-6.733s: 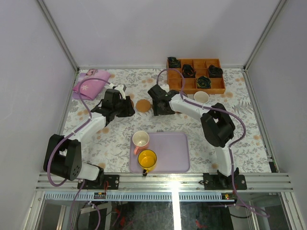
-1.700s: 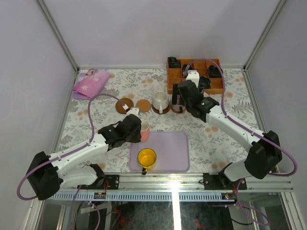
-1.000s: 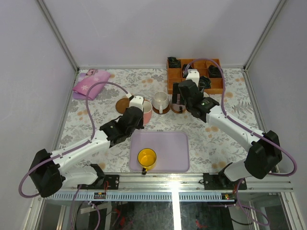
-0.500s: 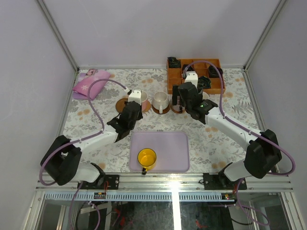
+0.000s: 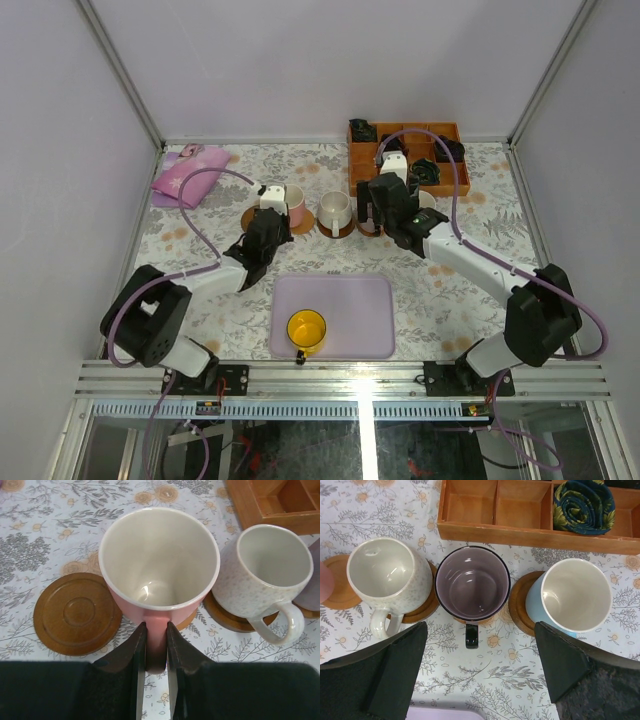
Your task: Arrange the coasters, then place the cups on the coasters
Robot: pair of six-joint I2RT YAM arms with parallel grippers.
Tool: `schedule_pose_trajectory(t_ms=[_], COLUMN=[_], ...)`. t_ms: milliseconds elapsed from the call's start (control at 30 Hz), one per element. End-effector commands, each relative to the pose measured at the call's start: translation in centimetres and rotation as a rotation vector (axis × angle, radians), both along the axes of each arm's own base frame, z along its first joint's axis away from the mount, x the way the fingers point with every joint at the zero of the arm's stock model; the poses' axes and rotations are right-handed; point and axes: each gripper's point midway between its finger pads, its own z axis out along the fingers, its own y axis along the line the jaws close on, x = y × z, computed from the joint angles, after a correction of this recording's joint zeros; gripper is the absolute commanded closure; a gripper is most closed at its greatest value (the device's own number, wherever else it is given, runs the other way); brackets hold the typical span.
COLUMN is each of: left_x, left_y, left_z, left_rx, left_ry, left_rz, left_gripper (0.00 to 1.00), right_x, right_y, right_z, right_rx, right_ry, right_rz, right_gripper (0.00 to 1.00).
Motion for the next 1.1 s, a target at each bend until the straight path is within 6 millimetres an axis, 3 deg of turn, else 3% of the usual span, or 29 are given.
schedule_pose_trajectory(t_ms=[0, 367, 1067], left_x=[2.3, 2.8, 4.1], left_y=[-1.6, -1.8, -2.3], left_z=[5.5, 3.5, 2.3], left_rx=[-0.125, -0.117, -0.098], left_ry=[-0.202, -0.162, -0.142], left_rz=[-0.018, -0.024, -0.031], left_gripper=[1.0, 1.0, 1.0], right_x=[1.2, 1.3, 1.7], right_y=[0.7, 0.9, 1.3], right_z=[1.3, 1.1, 0.3], right_rx=[0.023, 0.023, 0.015], right_ry=[-0.033, -0.025, -0.007], right_rz=[0.013, 0.016, 0.026], right_gripper=[0.05, 0.05, 0.05])
